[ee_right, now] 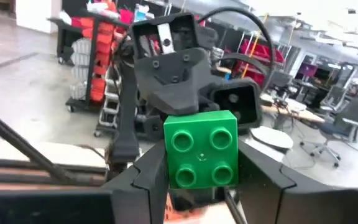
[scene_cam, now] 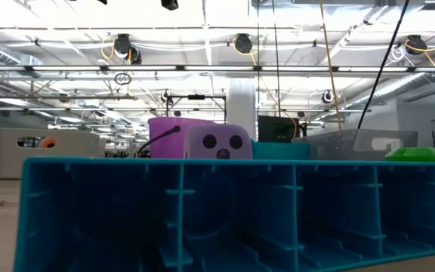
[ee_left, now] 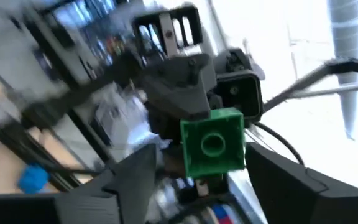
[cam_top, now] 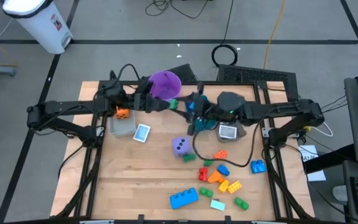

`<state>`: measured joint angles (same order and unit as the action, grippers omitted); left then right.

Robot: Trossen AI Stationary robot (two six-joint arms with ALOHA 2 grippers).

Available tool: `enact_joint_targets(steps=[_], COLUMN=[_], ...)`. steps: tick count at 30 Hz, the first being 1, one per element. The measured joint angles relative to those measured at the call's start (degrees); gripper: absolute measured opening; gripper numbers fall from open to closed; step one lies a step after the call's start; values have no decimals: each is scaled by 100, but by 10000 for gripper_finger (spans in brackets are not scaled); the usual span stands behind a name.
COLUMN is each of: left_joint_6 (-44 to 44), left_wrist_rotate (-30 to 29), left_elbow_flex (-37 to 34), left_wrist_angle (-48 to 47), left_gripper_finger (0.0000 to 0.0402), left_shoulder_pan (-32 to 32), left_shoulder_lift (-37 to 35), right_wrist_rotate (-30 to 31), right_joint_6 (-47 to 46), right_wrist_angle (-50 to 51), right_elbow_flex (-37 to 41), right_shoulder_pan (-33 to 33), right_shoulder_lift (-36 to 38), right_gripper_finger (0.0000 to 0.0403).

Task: Pick & Place Toys
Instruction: Put the green game piece into the blue bin

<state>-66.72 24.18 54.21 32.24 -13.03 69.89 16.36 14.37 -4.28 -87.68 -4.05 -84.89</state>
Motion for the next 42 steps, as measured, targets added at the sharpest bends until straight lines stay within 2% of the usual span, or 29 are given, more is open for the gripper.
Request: enact_joint_targets(steps=[3, 6, 10, 14, 17, 23, 28, 33, 36, 42], left_joint_6=[388, 683, 1077, 1337, 1462, 1463, 1719, 1869, 1877, 1879], left_wrist_rotate=[-459, -986, -1667, -2263, -2460, -2429, -2419, -2405, -2405, -2402], left_elbow_flex=[-12, -13, -13, -13, -13, -13, -13, -13, -13, -13], left_wrist_angle=[213, 580, 736, 738, 749, 731, 694, 646, 651, 640], left_gripper_finger=[273, 283, 281, 273, 268, 258, 260, 255, 255, 255], left_shoulder_pan=[-63, -73, -61, 34, 122, 386, 682, 828, 834, 823], left_shoulder_lift=[19, 2, 9, 9, 26, 35, 35, 35, 33, 33], right_wrist_rotate=[-15, -84, -661, -1243, -1753, -2144, -2430, -2404, -2401, -2375], right_joint_6=[-92, -400, -973, -1093, -1086, -1147, -1543, -2057, -2298, -2376], right_wrist_angle=[447, 1383, 2800, 4075, 4397, 4031, 3271, 2451, 2180, 2246], right_elbow_flex=[-12, -13, -11, -8, 213, 1232, 2107, 2736, 2911, 2979], right_shoulder_pan=[220, 542, 1208, 1867, 2183, 2472, 2463, 2494, 2530, 2546], right_shoulder_lift=[366, 804, 1176, 1142, 877, 485, 319, 180, 49, -227], right_gripper_finger=[139, 139, 139, 138, 138, 138, 138, 138, 138, 139])
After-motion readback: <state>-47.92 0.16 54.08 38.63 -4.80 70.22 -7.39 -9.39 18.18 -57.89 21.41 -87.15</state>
